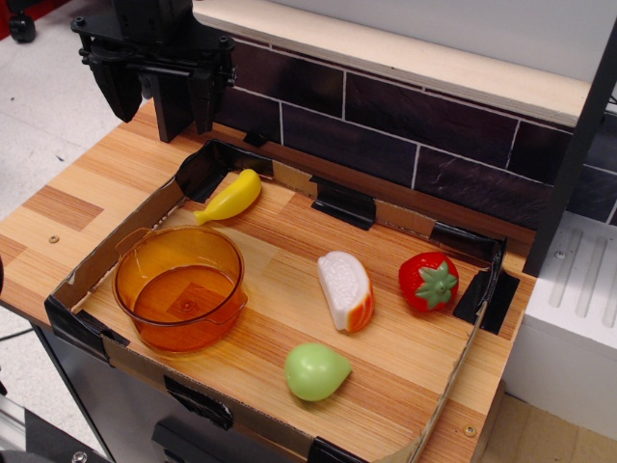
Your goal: Put sushi in pot
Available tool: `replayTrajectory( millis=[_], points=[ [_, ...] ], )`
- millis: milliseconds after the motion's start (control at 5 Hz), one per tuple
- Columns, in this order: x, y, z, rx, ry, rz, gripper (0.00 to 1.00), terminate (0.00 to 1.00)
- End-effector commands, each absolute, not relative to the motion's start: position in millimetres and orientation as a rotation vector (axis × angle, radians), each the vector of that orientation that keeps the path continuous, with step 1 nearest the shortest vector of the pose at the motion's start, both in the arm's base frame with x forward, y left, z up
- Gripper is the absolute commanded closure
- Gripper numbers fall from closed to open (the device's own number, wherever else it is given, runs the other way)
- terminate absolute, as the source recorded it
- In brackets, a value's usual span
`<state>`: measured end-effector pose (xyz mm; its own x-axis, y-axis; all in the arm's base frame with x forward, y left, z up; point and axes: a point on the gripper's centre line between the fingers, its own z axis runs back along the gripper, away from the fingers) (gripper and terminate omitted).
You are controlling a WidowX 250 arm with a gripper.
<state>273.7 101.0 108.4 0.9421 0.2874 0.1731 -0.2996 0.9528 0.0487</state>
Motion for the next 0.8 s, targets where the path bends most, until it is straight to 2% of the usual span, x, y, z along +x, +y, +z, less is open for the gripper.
replayTrajectory(
  millis=[0, 200, 400, 600],
  points=[
    [274, 101, 108, 0.075, -0.165, 0.3, 0.0, 0.0],
    [277, 90, 120, 0.02, -0.165, 0.359, 0.0, 0.0],
    [274, 68, 129, 0.029, -0.187, 0.44, 0.0, 0.0],
    [268, 44, 133, -0.005, -0.127, 0.464, 0.0, 0.0]
  ],
)
